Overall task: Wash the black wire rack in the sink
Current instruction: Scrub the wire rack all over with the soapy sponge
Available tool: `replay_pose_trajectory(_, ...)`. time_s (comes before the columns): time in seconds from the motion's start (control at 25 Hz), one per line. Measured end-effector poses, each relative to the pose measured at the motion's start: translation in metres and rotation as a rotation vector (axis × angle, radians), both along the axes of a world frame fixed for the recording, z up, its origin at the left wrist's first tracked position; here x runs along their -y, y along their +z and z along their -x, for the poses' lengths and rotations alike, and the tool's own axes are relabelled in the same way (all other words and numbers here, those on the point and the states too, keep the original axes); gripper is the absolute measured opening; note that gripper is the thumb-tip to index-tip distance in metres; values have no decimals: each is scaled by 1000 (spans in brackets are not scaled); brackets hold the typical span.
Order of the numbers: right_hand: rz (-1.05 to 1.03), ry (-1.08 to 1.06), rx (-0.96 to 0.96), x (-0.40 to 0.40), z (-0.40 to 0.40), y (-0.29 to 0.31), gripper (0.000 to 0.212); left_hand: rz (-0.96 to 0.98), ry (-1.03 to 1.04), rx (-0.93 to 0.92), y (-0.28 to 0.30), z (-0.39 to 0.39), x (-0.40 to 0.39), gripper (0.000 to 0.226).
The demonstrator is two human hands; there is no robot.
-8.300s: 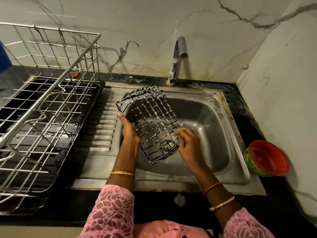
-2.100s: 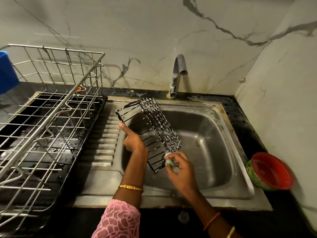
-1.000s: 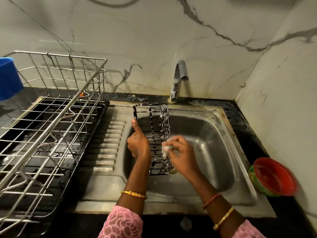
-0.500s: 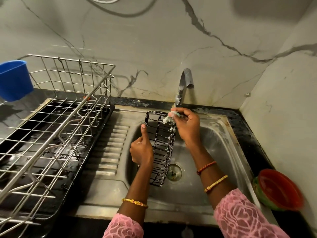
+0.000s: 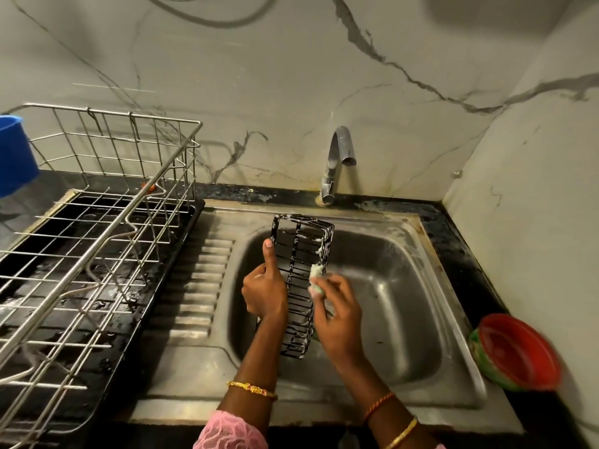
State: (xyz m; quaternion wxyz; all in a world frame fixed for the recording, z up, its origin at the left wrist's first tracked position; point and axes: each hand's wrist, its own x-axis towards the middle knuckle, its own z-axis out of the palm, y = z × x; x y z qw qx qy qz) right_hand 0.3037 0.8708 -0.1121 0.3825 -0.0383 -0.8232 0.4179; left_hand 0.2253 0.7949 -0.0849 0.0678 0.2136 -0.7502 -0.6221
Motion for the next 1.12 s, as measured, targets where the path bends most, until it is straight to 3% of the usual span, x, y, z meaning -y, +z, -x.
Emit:
replay_pose_trajectory(0.24,188,6,159,-14,-11,0,16,-20,-85,-6,1,2,-1,64)
replay_pose_trajectory(0.36,351,-133,99,-31,9,29,22,-1,-157,-6,2,1,-3,63)
replay_pose_trajectory(0.48,488,-132,21,-50,31,58,19,13,-193,-34,4,-3,-5,63)
replay_pose_trajectory(0.6,248,-100,132,-54,39,69,25,13,-195,-97,4,-5,-6,63)
replay_pose_trajectory(0.76,7,-97,40,-41,13,50,31,18,-157,-106,5,-4,-3,67)
replay_pose_trajectory(1.0,184,-166,67,-52,-11,54,23,50,-251,-119,8,-18,-12,66)
replay_pose_trajectory(1.12,168,-156,7,-59,-3,78,23,63,-283,-162,12,-24,-16,67)
